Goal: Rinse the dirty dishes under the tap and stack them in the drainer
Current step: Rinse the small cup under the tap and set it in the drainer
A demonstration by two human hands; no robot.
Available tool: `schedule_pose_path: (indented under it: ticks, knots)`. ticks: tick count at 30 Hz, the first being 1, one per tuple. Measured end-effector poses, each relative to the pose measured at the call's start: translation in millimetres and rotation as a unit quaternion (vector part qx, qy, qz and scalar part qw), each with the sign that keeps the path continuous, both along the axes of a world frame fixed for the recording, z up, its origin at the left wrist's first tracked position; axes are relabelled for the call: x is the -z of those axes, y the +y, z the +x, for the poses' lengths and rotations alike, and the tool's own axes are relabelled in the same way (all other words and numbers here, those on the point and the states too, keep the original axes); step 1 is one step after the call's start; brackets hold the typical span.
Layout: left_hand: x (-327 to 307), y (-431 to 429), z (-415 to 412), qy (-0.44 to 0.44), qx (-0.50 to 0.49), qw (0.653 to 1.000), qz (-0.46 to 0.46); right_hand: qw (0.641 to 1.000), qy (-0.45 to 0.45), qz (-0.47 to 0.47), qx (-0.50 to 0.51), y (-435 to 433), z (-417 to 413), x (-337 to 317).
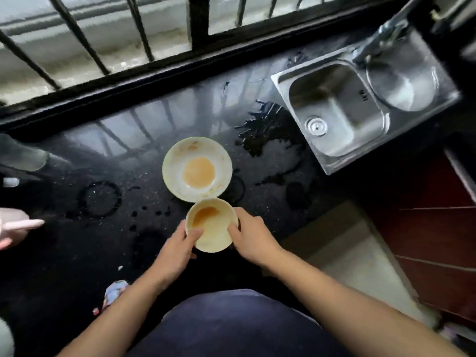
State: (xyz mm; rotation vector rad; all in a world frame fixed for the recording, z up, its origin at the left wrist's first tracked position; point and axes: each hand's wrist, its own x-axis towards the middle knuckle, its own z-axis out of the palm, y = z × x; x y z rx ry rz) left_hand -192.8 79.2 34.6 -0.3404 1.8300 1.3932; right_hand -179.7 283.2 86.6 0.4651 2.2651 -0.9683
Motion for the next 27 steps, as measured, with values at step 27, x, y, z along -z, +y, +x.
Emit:
schedule_pose_path:
  ticks: [27]
  knots:
    - [-29, 607, -28, 0.033, 0.101, 0.994, 0.030, 0.983, 0.061, -0.048, 0.166, 592, 41, 8]
